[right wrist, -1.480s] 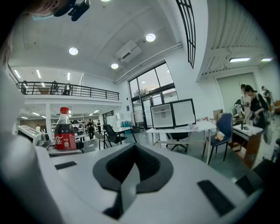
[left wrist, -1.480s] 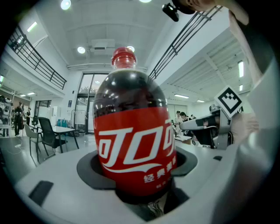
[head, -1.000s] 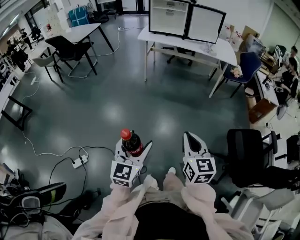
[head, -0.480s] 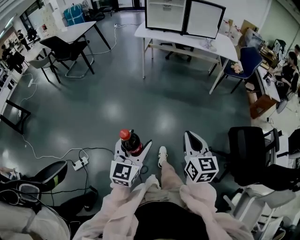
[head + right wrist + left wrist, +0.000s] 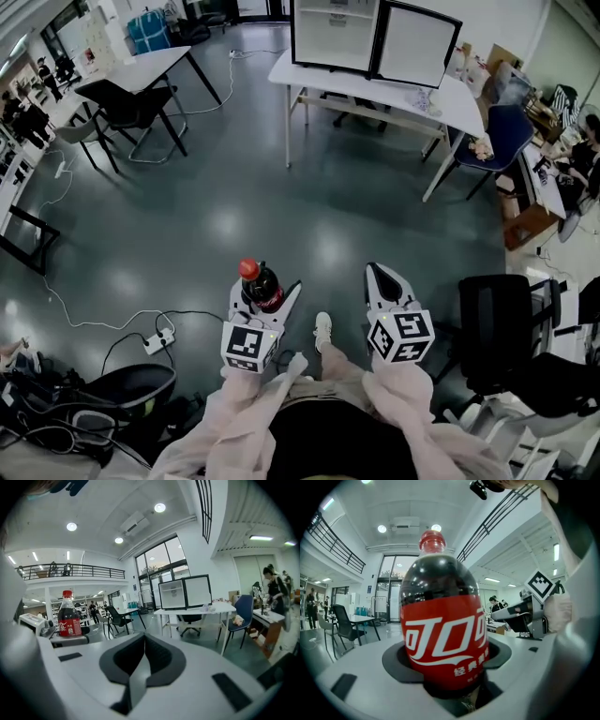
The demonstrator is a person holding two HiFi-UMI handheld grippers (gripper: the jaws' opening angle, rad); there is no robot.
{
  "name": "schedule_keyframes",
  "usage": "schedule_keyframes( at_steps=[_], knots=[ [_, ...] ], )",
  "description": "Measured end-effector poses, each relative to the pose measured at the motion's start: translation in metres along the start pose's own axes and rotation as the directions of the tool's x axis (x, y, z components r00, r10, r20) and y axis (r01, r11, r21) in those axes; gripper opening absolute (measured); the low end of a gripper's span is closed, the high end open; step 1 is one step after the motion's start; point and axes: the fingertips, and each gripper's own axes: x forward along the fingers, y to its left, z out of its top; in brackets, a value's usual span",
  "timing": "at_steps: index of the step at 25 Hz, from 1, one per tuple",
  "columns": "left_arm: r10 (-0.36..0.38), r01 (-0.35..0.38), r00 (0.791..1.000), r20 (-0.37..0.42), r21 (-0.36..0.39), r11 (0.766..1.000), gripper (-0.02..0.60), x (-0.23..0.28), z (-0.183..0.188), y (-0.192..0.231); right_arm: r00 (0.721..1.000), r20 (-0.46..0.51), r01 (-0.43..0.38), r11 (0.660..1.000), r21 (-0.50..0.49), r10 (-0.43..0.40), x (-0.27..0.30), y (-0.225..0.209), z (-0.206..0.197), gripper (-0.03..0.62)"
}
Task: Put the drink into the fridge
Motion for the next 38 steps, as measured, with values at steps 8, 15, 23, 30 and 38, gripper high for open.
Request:
schedule_keyframes(
  at_steps=[8, 15, 23, 30, 38],
  knots=[
    [0.055, -0.055, 0.998, 0.009, -0.005, 0.998, 0.33, 0.08, 0.022, 0.044, 0.999, -0.021, -0.028, 1.0, -0.013, 0.028, 0.081, -0.044, 0.038, 0.012],
    [0.084, -0.084, 0.996, 0.028, -0.015, 0.996, 0.33, 0.155, 0.04, 0.082, 0.999, -0.029, -0.043, 0.999, -0.022, 0.042, 0.154, -0.083, 0.069, 0.014],
    [0.082, -0.083, 0.995, 0.056, 0.028, 0.996, 0.33, 0.219, 0.05, 0.106, 0.997, -0.026, -0.066, 0.998, -0.024, 0.066, 0.218, -0.116, 0.086, 0.014],
    [0.1, -0.1, 0.994, 0.034, 0.02, 0.995, 0.33, 0.228, 0.045, 0.114, 0.993, -0.062, -0.104, 0.994, -0.024, 0.102, 0.239, -0.114, 0.076, 0.014],
    [0.101, -0.101, 0.994, 0.029, 0.002, 0.995, 0.33, 0.239, 0.039, 0.123, 0.99, -0.068, -0.122, 0.993, 0.001, 0.121, 0.253, -0.113, 0.075, 0.014]
  ],
)
